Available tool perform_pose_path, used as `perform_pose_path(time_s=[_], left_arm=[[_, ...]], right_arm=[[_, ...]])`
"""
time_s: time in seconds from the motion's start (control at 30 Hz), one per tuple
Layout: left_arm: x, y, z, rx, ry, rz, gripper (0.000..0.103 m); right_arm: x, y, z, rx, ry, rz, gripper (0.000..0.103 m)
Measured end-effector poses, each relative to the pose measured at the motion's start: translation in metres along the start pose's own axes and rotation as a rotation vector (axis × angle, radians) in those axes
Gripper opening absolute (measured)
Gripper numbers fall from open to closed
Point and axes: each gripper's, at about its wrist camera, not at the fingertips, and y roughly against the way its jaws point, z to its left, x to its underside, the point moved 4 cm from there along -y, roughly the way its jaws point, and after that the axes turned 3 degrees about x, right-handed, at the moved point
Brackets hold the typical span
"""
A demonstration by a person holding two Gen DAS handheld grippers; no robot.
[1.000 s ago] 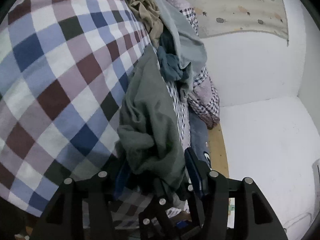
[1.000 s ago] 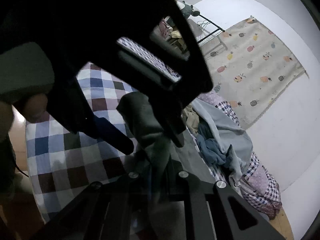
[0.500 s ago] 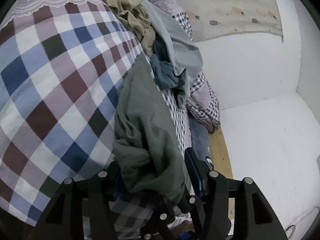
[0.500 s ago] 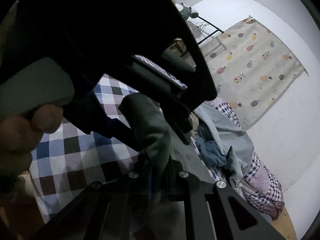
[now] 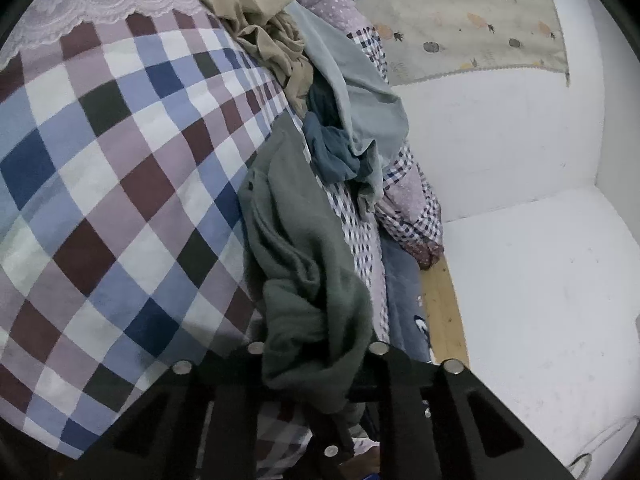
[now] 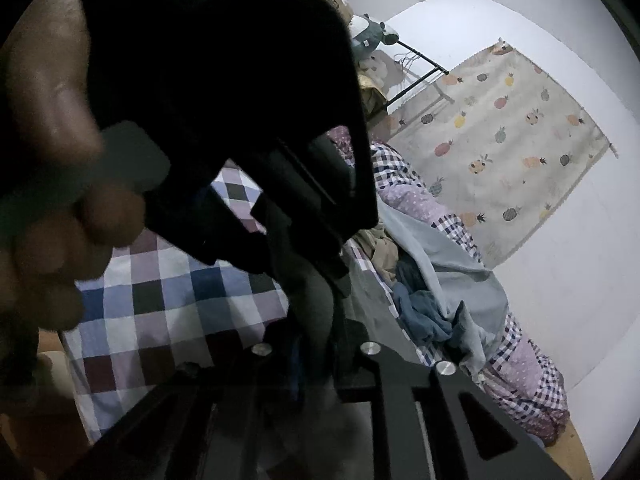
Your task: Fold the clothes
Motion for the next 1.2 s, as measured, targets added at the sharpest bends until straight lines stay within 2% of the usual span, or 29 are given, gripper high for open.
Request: perform_pose_path(time_s=[0.1, 0.17, 0.37, 0.57, 0.83, 1.0, 1.03, 1.1, 1.13, 1.17, 1.2], left_arm=[[-0.001, 0.001, -0.005, -0.001, -0.02, 0.011, 0.011], [-0.002, 0.0, -0.009, 0.007, -0.022, 0.018, 0.01], [-0.005, 0.003, -0.021, 0.045, -0.024, 0.023, 0.01], [-0.01, 0.003, -0.031, 0.078, -0.017, 0.019, 0.01], [-0.016, 0.001, -0.045, 0.129, 0.0, 0.006, 0.01], [-0.018, 0.0, -0.05, 0.151, 0.018, -0.003, 0.01], [-0.019, -0.001, -0.051, 0.154, 0.02, -0.004, 0.01], [-0.019, -0.002, -0.051, 0.157, 0.025, -0.007, 0.01], [-0.019, -0.003, -0.051, 0.159, 0.028, -0.008, 0.01], [-0.019, -0.003, -0.051, 0.158, 0.032, -0.01, 0.01], [-0.018, -0.002, -0.05, 0.157, 0.035, -0.013, 0.01]], right_arm=[[0.005, 0.003, -0.003, 0.038, 0.007, -0.009, 0.044], [0.012, 0.004, -0.009, 0.061, 0.0, 0.0, 0.05], [0.052, -0.006, -0.03, 0.124, -0.013, 0.11, 0.051], [0.106, -0.006, -0.068, 0.205, -0.052, 0.249, 0.057], [0.197, 0.009, -0.107, 0.309, -0.05, 0.501, 0.057], [0.25, 0.005, -0.141, 0.363, -0.106, 0.644, 0.057], [0.257, 0.006, -0.147, 0.366, -0.119, 0.654, 0.056], [0.263, 0.01, -0.148, 0.365, -0.115, 0.657, 0.042], [0.263, 0.01, -0.145, 0.349, -0.097, 0.655, 0.019], [0.26, 0.01, -0.142, 0.337, -0.08, 0.651, 0.013], [0.257, 0.013, -0.139, 0.343, -0.054, 0.646, 0.013]])
